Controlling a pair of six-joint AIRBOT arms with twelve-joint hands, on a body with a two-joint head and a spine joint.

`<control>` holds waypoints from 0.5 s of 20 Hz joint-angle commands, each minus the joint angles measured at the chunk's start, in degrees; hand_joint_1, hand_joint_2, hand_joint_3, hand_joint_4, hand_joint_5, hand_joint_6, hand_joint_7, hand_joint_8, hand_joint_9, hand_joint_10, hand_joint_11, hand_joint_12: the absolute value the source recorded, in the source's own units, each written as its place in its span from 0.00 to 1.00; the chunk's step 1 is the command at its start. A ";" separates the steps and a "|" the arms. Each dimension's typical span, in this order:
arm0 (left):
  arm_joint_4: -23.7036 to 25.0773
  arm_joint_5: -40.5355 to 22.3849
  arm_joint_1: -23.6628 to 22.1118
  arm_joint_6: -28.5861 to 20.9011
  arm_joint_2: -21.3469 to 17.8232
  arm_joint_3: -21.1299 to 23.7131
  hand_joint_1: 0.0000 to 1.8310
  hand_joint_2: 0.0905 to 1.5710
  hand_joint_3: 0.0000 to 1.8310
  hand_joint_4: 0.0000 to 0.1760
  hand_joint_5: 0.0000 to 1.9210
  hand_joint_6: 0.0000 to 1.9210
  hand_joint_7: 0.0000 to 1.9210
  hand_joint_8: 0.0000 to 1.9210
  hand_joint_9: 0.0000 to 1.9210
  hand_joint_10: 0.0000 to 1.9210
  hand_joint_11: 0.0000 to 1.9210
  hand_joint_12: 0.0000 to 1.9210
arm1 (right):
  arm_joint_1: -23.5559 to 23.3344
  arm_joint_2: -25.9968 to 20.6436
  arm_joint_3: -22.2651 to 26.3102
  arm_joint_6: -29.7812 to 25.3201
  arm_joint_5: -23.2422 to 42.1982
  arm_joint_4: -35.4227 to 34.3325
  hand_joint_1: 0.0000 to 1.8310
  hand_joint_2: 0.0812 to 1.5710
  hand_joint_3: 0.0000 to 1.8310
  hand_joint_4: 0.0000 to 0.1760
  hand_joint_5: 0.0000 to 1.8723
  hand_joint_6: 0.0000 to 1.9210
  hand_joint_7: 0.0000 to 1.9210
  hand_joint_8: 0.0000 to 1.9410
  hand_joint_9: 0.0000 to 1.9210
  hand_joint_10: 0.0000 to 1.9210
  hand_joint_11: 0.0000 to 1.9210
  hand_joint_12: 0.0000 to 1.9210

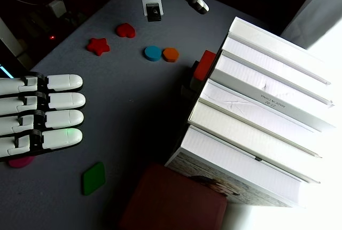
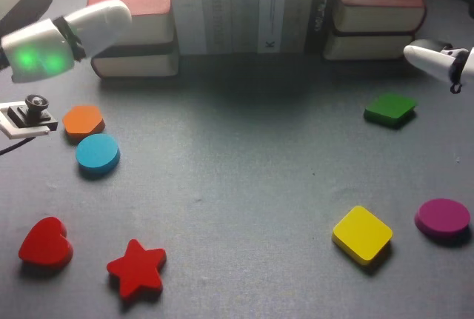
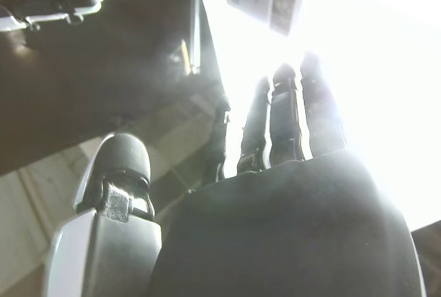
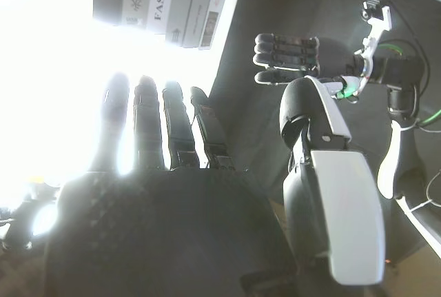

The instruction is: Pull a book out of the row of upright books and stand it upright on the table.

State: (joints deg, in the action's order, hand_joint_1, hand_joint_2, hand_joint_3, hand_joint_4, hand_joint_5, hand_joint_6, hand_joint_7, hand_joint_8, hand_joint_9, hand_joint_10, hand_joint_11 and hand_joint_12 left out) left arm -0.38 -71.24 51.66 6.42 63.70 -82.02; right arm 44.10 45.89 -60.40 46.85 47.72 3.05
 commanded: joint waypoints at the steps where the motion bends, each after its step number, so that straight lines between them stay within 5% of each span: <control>1: -1.55 -6.33 -0.57 -0.24 0.23 -0.17 0.17 0.84 0.01 0.28 0.03 0.00 0.00 0.00 0.00 0.00 0.00 0.00 | -1.07 -0.05 -0.27 0.21 6.82 -1.14 0.29 0.83 0.02 0.00 0.00 0.00 0.00 0.00 0.00 0.00 0.00 0.00; 10: -1.52 -6.13 -0.16 -0.25 0.09 -0.12 0.17 0.82 0.00 0.20 0.01 0.00 0.00 0.00 0.00 0.00 0.00 0.00 | -7.99 1.89 -2.05 3.47 1.48 -1.10 0.17 0.85 0.01 0.00 0.00 0.00 0.00 0.00 0.00 0.00 0.00 0.00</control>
State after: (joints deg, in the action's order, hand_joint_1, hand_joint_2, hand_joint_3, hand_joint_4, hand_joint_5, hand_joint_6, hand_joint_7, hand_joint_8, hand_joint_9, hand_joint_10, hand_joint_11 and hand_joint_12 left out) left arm -0.38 -71.13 51.79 6.37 63.70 -82.02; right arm 36.88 47.79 -62.22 50.09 43.55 3.11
